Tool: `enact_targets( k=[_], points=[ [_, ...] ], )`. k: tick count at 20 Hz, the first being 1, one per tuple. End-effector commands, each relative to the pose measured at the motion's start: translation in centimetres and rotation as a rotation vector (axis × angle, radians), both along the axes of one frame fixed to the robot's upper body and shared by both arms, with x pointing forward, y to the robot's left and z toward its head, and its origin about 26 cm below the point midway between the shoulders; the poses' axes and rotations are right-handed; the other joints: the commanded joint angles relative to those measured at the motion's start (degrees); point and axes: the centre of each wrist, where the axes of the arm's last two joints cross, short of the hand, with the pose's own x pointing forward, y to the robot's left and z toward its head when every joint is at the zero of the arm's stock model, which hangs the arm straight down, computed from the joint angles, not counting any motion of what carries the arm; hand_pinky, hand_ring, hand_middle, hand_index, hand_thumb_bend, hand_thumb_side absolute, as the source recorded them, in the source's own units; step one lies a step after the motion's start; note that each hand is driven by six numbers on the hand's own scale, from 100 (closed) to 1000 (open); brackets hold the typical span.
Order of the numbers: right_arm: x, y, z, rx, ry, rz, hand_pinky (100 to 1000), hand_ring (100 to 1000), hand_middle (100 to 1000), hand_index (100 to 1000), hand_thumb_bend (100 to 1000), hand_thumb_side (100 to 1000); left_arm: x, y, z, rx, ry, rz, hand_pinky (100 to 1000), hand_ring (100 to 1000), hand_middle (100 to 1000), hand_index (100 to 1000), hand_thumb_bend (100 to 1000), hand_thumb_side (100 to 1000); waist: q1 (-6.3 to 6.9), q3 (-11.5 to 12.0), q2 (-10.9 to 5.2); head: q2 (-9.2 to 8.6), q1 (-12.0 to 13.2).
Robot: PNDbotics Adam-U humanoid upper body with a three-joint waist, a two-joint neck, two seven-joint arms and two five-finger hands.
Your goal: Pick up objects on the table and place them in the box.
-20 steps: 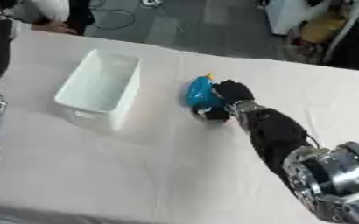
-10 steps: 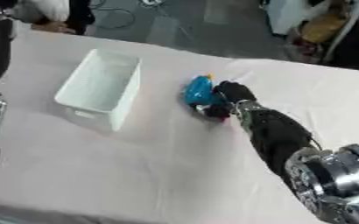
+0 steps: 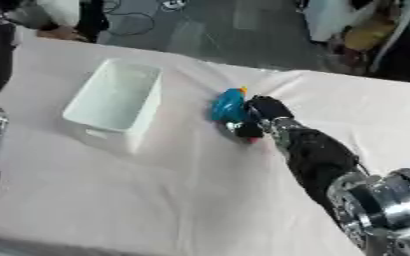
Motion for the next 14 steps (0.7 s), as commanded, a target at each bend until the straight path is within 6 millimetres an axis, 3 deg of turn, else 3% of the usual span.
enact_targets(
  k=[1,2,7,10,13,14],
  points=[
    [-0.6,0.1,-1.2,-0.004,-0.006,0.047,100,100,180,203,195,657,-0.2,-0.2,1.0,-0.011,-0.038,-0.013,806,696,863,869,369,1000,0.53,0.22,-0.02,-1.03,0.49],
    [-0.7,0.1,-1.4,-0.001,-0.022,0.059,100,100,115,158,100,631,-0.2,-0.2,1.0,-0.012,-0.04,-0.014,806,696,863,869,369,1000,0.57,0.27,0.07,-1.13,0.53],
    [-1.1,-0.3,-2.2,-0.03,-0.104,0.094,100,100,100,148,100,663,-0.2,-0.3,1.1,-0.012,-0.043,-0.014,806,696,863,869,368,1000,0.62,0.34,0.25,-1.21,0.75],
    [-1.2,-0.3,-2.3,-0.055,-0.166,0.118,100,100,100,132,100,735,-0.2,-0.3,1.1,-0.011,-0.043,-0.015,806,696,863,869,368,1000,0.63,0.32,0.24,-1.23,0.81],
    [-1.2,-0.3,-2.4,-0.06,-0.24,0.136,100,100,100,112,100,737,-0.2,-0.3,1.1,-0.011,-0.043,-0.015,806,695,863,869,367,1000,0.65,0.29,0.24,-1.23,0.82],
    [-1.3,-0.3,-2.4,-0.058,-0.269,0.138,100,100,100,100,100,699,-0.2,-0.3,1.1,-0.011,-0.043,-0.015,806,695,863,869,366,1000,0.65,0.28,0.25,-1.24,0.84]
  ],
)
